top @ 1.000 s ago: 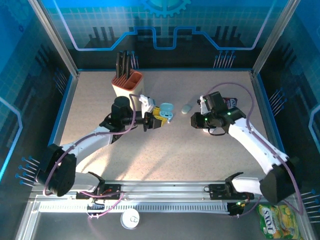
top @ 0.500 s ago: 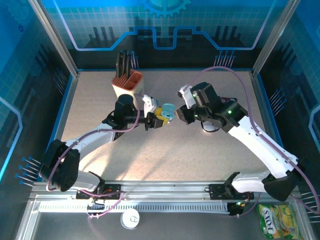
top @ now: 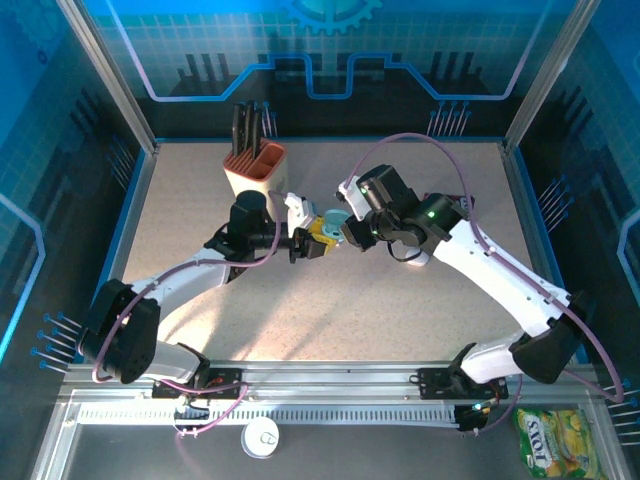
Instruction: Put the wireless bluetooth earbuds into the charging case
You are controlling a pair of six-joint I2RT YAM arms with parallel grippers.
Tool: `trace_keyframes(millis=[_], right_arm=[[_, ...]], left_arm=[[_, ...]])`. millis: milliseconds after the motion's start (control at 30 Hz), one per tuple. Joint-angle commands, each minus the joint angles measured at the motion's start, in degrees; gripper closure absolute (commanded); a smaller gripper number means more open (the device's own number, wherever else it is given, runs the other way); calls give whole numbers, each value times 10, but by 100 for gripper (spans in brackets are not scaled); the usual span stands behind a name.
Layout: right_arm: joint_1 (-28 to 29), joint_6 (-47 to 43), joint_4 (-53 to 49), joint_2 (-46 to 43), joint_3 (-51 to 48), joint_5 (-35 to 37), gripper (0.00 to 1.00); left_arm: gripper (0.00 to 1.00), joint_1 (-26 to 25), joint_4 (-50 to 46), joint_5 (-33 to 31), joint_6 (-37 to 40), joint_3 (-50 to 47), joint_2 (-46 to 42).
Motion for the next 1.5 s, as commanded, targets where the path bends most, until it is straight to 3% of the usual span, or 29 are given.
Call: trace_keyframes(millis=[0,600,1167,1467], right_arm=[[8,-11,-12,12,14,-5,79],[15,-38,-34,42,23,-30,77],[2,-10,-25,18,47,-36,59],[-67,69,91,-87,-40,-148,45]], left_arm=[[64,-4,23,8,18,-6,-20],[64,-4,31,10,16,-5,-22],[64,-4,43,11,7,-21,-28],[64,-1,92,1,-16,-44,-23]])
